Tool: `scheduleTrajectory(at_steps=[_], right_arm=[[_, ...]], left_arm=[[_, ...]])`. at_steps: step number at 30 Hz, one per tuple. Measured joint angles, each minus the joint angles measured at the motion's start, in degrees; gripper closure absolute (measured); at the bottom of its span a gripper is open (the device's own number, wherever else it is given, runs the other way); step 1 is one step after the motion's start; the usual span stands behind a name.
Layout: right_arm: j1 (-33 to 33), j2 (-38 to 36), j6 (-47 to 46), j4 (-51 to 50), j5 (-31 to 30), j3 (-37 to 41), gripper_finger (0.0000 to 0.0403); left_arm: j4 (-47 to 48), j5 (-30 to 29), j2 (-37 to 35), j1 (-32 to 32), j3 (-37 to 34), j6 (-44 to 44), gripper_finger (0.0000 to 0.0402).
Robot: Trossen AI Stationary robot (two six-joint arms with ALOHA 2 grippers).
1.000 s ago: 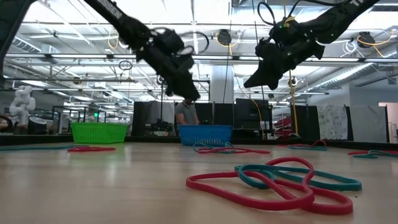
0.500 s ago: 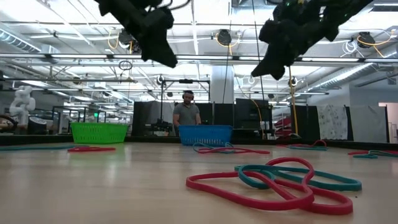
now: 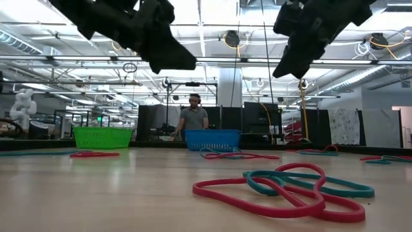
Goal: Sort rubber bands into baskets
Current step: Put the red rubber band into the green bin
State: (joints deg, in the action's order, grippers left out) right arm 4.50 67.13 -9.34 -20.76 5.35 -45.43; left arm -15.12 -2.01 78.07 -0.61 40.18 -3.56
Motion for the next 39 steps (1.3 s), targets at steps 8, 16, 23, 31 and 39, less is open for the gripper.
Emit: scheduleTrajectory(at_steps=[8, 16, 23, 31, 39], right_arm=[[-3.34, 0.00, -0.52, -0.08, -1.26, 0.00, 0.0403], [-3.92, 0.00, 5.53, -0.17, -2.23, 0.00, 0.0403], [-3.85, -0.33, 10.96, 2.31, -1.95, 1.50, 0.0403], [-1.38, -4.51, 13.01, 10.49, 4.01, 9.05, 0.0403], [-1.34, -5.79, 13.24, 10.23, 4.17, 9.64, 0.0403]], left_arm=[[-9.48, -0.01, 13.10, 2.19, 4.16, -0.54, 0.0265], [-7.98, -0.01, 28.08, 1.74, 17.21, 4.68, 0.0265], [-5.78, 0.08, 36.93, -0.26, 24.18, 5.40, 0.0265], [4.33, 0.32, 40.47, -0.70, 29.95, 3.87, 0.0265], [6.73, 0.23, 41.21, -1.88, 31.98, 4.35, 0.0265]])
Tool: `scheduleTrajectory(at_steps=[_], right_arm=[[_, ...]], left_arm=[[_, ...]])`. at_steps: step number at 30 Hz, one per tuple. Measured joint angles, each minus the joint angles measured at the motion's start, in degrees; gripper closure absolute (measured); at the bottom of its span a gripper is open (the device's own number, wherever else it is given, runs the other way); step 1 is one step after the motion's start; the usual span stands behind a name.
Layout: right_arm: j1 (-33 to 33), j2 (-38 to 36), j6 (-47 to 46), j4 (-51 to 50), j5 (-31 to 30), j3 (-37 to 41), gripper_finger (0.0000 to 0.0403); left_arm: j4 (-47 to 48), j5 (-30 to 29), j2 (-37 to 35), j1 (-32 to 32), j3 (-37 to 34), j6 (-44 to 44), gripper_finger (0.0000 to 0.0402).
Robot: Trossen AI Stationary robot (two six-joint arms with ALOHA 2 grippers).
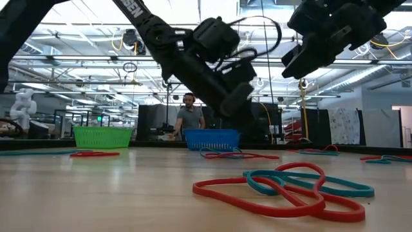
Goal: Sort rubber bands into baskets
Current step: Put the red rubber band into the green bin
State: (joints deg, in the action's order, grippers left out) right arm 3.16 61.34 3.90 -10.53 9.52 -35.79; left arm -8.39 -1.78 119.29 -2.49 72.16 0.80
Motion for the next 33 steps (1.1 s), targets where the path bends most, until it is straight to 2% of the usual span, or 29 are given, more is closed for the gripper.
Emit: scheduleTrajectory(at_steps=[8, 13, 17, 22, 26, 33], right_arm=[[0.11, -0.06, 0.24, -0.82, -0.01, 0.00, 0.0403], [0.15, -0.09, 0.24, -0.80, -0.15, 0.00, 0.0403], [0.15, -0.09, 0.24, -0.45, -0.15, 0.00, 0.0403], [0.15, -0.09, 0.24, -0.39, -0.17, 0.00, 0.0403], [0.15, -0.09, 0.05, -0.43, -0.20, 0.00, 0.0403], [0.15, -0.09, -0.17, -0.54, -0.20, 0.00, 0.0403]], left_arm=[[0.45, 4.33, 4.39, -0.45, 1.32, -0.50, 0.0265], [3.37, 4.55, 4.31, -0.39, 1.82, -0.96, 0.0270], [5.31, 4.50, 4.17, -0.39, 1.90, -1.84, 0.0308], [5.18, 4.50, 4.15, -0.39, 1.87, -1.54, 0.0390], [4.95, 4.52, 2.85, -0.06, 1.56, -0.17, 0.0396], [7.16, 5.17, -3.99, 0.52, 1.60, 1.09, 0.0399]])
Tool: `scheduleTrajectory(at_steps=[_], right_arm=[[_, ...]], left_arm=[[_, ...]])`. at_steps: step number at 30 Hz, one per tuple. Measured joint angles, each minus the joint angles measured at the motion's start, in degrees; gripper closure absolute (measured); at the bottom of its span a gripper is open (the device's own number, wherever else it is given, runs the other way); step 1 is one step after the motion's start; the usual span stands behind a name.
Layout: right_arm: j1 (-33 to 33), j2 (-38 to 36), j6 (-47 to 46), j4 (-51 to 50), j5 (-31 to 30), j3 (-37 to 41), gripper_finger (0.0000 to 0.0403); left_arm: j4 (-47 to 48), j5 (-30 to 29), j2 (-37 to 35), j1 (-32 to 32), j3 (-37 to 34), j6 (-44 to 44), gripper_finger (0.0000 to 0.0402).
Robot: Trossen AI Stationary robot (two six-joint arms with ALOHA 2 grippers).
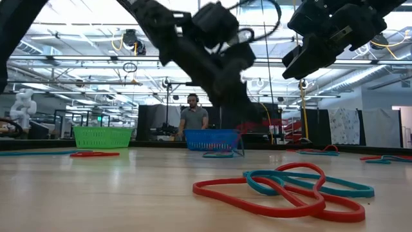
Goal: Sort rubber bands into baskets
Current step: Put the red rubber band into the green bin
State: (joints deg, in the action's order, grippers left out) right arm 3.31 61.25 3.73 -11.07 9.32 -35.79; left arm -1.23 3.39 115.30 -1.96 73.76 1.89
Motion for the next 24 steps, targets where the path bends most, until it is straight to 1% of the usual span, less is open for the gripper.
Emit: scheduleTrajectory(at_steps=[4, 9, 13, 20, 24], right_arm=[[0.00, -0.15, 0.03, 0.02, -0.01, -0.02, 0.0403], [0.00, -0.54, 0.32, -0.04, -0.02, -0.02, 0.0403], [0.00, -1.09, 0.38, -0.28, -0.04, -0.02, 0.0403], [0.00, -1.49, 0.39, -0.22, -0.04, -0.02, 0.0403], [0.00, -1.49, 0.39, -0.15, -0.04, -0.02, 0.0403]], left_arm=[[4.38, 1.30, -4.34, 0.45, -0.03, 0.33, 0.0400], [10.57, 1.29, -8.84, 1.23, 0.02, 0.55, 0.0400], [17.27, 0.95, -12.78, 1.84, -0.01, 1.24, 0.0401], [29.67, -4.16, -20.60, 1.67, 0.00, 1.32, 0.0401], [37.90, -9.13, -24.60, 0.13, 0.00, 0.10, 0.0401]])
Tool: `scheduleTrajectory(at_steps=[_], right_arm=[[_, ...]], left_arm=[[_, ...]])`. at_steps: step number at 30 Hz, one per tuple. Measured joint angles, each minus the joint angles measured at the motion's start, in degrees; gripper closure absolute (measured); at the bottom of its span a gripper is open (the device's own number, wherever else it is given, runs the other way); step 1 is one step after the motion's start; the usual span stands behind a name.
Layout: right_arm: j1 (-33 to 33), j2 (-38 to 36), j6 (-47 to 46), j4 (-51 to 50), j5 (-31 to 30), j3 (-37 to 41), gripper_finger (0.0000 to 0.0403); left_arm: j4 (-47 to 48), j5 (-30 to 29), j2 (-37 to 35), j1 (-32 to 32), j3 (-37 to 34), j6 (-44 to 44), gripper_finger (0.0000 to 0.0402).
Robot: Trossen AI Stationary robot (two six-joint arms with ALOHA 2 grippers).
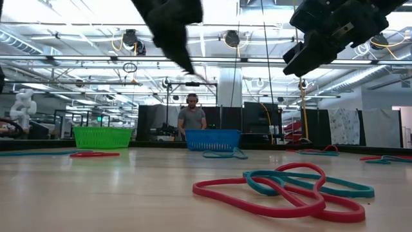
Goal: Sort rubber bands into baskets
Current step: Put the red rubber band into the green bin
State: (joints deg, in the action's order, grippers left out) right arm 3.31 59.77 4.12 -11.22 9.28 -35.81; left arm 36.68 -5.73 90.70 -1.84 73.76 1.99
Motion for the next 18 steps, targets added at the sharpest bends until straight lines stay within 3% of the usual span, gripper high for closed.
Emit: scheduleTrajectory(at_steps=[5, 9, 18], right_arm=[[0.00, 0.00, 0.00, 0.35, 0.00, 0.00, 0.0403], [0.00, 0.00, 0.02, 0.33, 0.00, 0.00, 0.0403], [-0.01, 0.00, 1.26, 0.31, 0.02, 0.00, 0.0403]], left_arm=[[10.90, -10.53, -4.96, -3.67, -0.34, -1.51, 0.0401], [16.80, -15.43, -9.10, -9.06, -1.40, -1.77, 0.0401], [20.40, -15.79, -15.51, -26.23, -6.92, -2.97, 0.0401]])
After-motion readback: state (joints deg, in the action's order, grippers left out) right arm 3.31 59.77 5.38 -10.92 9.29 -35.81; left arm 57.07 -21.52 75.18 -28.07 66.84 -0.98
